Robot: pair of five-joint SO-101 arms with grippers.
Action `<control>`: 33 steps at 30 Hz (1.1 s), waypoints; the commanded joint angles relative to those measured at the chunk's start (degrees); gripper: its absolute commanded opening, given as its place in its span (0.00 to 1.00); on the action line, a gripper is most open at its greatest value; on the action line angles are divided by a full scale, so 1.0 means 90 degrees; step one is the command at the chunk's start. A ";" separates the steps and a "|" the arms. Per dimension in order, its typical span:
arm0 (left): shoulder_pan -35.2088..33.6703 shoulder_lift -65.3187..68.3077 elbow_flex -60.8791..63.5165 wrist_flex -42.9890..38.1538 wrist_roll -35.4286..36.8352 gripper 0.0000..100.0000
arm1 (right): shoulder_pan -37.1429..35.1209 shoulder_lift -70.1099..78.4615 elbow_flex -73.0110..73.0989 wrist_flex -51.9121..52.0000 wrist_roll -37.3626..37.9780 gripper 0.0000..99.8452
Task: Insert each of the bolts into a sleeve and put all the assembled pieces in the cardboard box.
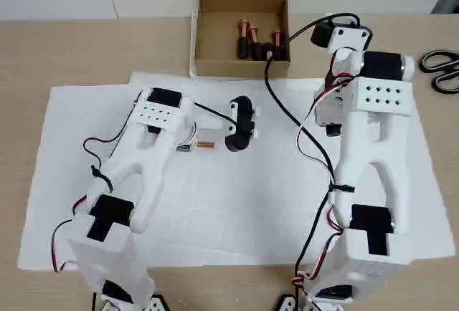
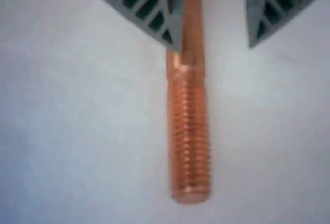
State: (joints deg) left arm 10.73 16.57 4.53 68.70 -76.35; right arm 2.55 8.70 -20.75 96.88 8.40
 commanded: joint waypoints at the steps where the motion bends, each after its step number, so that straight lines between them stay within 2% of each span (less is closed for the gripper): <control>1: 0.0049 -0.0088 -0.0357 -0.0098 -0.0947 0.08 | 0.0005 -0.0415 -0.0029 -0.0073 0.0020 0.00; 3: 0.0010 -0.0098 -0.0611 -0.0088 -0.0586 0.08 | 0.0005 -0.0415 -0.0029 -0.0073 0.0020 0.00; 5: -0.0029 -0.0098 -0.1031 -0.0088 0.0117 0.08 | 0.0005 -0.0415 -0.0029 -0.0073 0.0020 0.00; 7: -0.0088 -0.0098 -0.1480 -0.0088 0.1211 0.08 | 0.0005 -0.0415 -0.0029 -0.0073 0.0020 0.00; 10: -0.0166 -0.0098 -0.2134 0.0205 0.3311 0.08 | 0.0005 -0.0415 -0.0029 -0.0073 0.0020 0.00; 15: -0.0186 -0.0068 -0.3326 0.2110 0.6593 0.08 | 0.0005 -0.0415 -0.0029 -0.0073 0.0020 0.00; 19: -0.0020 -0.0078 -0.3746 0.3556 0.8195 0.08 | -0.0034 -0.0415 -0.0029 -0.0073 0.0020 0.00; 23: -0.0068 -0.0098 -0.3473 0.3526 0.9280 0.08 | -0.0161 -0.0415 -0.0029 -0.0054 0.0010 0.00; 31: -0.0488 -0.0029 -0.3560 0.3341 1.2913 0.08 | -0.0239 -0.0425 -0.0029 -0.0034 0.0010 0.00; 33: -0.0625 -0.0029 -0.3551 0.3341 1.3519 0.08 | -0.0239 -0.0425 -0.0029 -0.0024 0.0010 0.00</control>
State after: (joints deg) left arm 6.42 16.57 -25.98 99.21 36.70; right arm 0.62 8.70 -20.75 96.79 8.40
